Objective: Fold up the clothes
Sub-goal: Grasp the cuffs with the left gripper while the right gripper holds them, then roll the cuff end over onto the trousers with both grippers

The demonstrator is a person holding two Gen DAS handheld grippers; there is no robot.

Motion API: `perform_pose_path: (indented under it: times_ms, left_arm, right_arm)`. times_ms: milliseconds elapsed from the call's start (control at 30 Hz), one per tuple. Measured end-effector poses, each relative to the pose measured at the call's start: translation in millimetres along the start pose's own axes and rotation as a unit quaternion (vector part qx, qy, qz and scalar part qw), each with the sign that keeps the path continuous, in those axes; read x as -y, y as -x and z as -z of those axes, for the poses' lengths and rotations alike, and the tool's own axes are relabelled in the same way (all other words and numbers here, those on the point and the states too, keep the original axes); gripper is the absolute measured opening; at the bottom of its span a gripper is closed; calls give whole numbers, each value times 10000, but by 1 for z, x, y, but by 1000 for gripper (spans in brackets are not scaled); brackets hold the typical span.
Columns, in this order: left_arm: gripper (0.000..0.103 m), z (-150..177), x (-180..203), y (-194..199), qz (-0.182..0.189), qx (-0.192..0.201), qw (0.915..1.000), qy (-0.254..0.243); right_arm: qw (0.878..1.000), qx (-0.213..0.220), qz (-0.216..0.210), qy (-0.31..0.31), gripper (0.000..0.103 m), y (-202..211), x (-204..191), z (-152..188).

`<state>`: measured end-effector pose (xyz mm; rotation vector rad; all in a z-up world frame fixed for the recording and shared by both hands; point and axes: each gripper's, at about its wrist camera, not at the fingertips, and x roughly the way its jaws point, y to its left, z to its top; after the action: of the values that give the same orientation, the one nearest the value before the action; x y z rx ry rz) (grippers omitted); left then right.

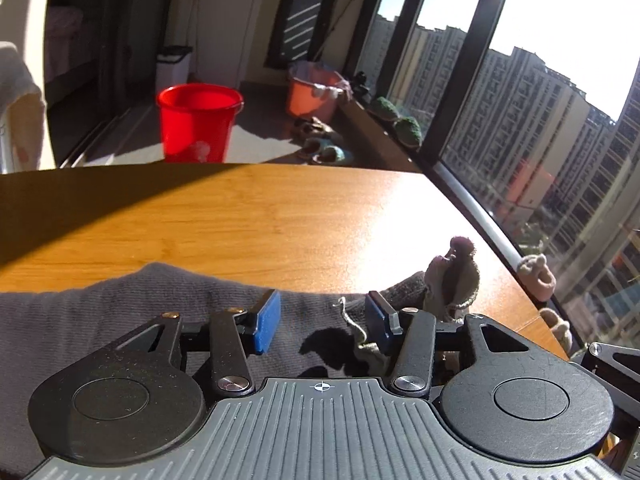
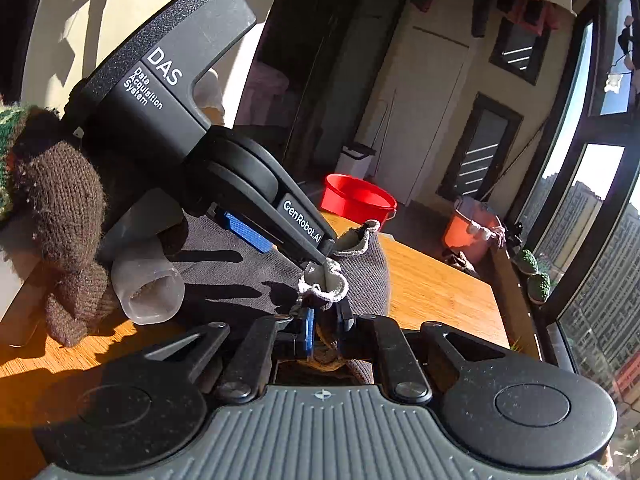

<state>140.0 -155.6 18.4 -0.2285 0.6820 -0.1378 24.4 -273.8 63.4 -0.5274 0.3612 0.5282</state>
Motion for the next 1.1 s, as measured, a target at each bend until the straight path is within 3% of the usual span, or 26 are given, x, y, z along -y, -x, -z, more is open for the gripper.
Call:
perform_pose_path:
  times_ms: [100, 167, 300, 367, 400, 467, 600, 667, 733, 800, 900, 933, 1000, 1100]
  left_arm:
    - [58, -12, 3, 23, 161, 281, 9995, -65]
    - [60, -12, 16, 19, 212, 158, 9990, -349]
    - [59, 5, 33, -15, -105, -286, 9966, -768]
    - [61, 10, 26, -24, -74, -331, 9974, -633]
    - [62, 11, 23, -26, -39, -314, 9980, -549]
    - [62, 11, 19, -26, 16, -310, 9983, -493]
    - [63, 12, 19, -26, 13, -313, 9983, -486]
    - [63, 13, 17, -25, 39, -314, 9985, -447]
    - [63, 13, 14, -25, 79, -325, 9987, -390]
    - [63, 13, 12, -26, 100, -327, 9988, -349]
    - [64, 13, 9, -26, 130, -321, 9990, -290]
    - [64, 12, 8, -27, 149, -319, 9991, -250]
    - [63, 12, 5, -26, 179, -316, 9992, -157]
    - [63, 8, 2, -23, 282, -322, 9991, 5]
  right_arm:
    - [9990, -153, 3, 415, 10, -12, -19, 1]
    - [9993, -177, -18, 324, 10, -17, -20, -2]
    - [9990, -101, -324, -292, 14, -5, 1, -3]
    - [9923, -67, -773, -964, 34, 11, 28, 3]
    - [9856, -44, -1003, -1360, 44, 18, 43, 8]
    - [9685, -61, -1188, -2187, 47, 23, 69, 19]
    - [8994, -244, -1060, -4233, 47, 4, 119, 54]
    - [8701, -266, -1111, -4795, 47, -7, 126, 72]
    - [8579, -286, -1174, -4994, 48, -16, 123, 78]
    - [8601, -351, -1133, -4961, 56, -25, 116, 79]
    - [8633, -468, -1201, -4880, 56, -28, 105, 76]
    - [8654, -492, -1250, -4827, 52, -30, 102, 73]
    - [8706, -533, -1336, -4705, 34, -34, 97, 65]
    - [8954, -444, -1237, -4254, 30, -25, 102, 54]
